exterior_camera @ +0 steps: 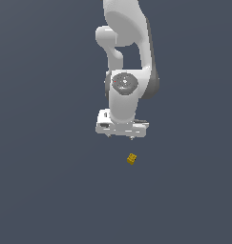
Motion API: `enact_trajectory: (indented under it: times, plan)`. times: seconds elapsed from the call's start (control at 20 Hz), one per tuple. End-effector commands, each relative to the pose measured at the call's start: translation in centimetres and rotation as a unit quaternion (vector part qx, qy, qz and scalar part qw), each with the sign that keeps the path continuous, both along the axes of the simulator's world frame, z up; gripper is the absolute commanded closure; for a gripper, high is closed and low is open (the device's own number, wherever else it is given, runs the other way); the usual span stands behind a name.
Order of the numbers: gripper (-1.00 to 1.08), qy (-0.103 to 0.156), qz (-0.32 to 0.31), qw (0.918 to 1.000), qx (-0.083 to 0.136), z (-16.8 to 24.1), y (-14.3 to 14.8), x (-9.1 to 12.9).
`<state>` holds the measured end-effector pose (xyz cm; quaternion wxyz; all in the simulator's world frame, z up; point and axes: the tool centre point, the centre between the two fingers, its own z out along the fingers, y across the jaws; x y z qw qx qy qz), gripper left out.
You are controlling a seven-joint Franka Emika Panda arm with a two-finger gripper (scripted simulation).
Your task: Pick up the object and move it to a goal position.
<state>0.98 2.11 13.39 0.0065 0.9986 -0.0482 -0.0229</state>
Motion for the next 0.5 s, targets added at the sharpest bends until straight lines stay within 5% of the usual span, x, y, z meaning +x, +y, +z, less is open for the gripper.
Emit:
enact_trajectory:
  times: [0.0,0.45]
  plan:
    - [-0.92,-0.003,-0.023,0.9997,0.000,-0.6,0.7,0.6]
    - [-0.92,-0.014,-0.123,0.9923,-0.001,-3.4,3.8,3.1]
